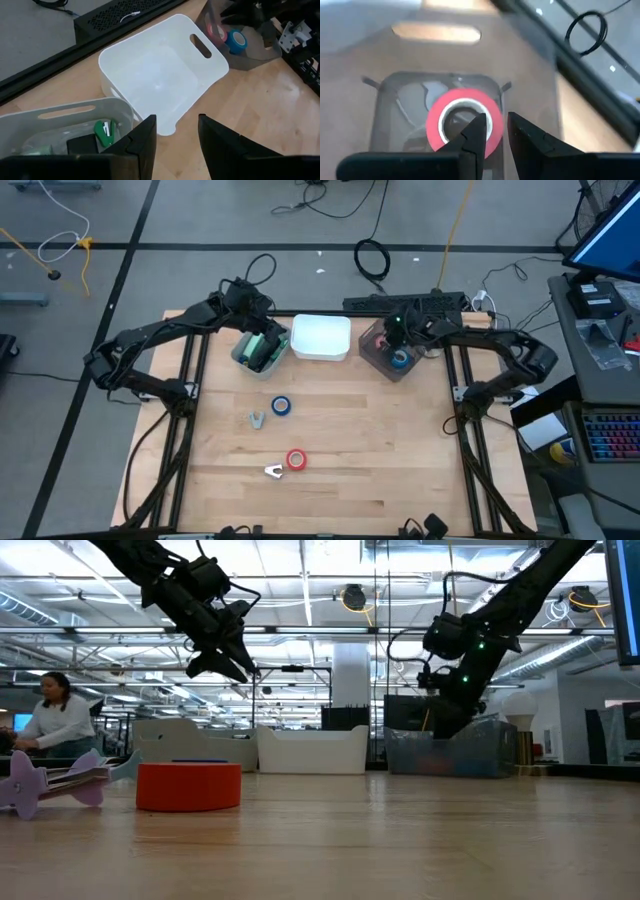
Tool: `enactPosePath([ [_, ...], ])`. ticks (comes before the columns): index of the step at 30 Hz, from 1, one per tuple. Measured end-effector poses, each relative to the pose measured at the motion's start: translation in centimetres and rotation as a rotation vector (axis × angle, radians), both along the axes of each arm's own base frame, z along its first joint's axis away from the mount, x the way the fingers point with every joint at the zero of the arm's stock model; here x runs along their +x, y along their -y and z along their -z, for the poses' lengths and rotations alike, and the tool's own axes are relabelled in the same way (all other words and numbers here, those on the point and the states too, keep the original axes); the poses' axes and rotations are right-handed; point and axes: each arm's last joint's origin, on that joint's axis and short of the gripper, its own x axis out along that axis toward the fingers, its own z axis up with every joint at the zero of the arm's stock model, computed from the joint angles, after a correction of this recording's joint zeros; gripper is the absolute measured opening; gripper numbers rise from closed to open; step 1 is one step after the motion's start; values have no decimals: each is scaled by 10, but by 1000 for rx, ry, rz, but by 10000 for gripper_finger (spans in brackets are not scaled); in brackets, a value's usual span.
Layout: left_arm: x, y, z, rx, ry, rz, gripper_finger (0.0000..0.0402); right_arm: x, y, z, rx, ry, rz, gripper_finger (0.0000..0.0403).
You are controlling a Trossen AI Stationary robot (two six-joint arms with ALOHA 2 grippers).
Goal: Pick and place Stapler, Stapler remover, tape
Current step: Put the dark blue tape into the black bin
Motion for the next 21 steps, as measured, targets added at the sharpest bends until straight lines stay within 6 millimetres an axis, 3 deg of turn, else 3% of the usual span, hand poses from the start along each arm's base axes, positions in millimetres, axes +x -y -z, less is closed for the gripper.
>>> enactPosePath([
  [8, 0, 5, 3, -73, -5, 29, 147, -10, -14, -49, -108, 196, -36, 66],
  [14, 8, 18, 4, -100, -6, 90, 147, -25, -33, -88, -216, 329, -53, 9],
  [21, 26, 44, 4, -102, -25, 116, 147, -40, -63, -112, -237, 403, -101, 4],
])
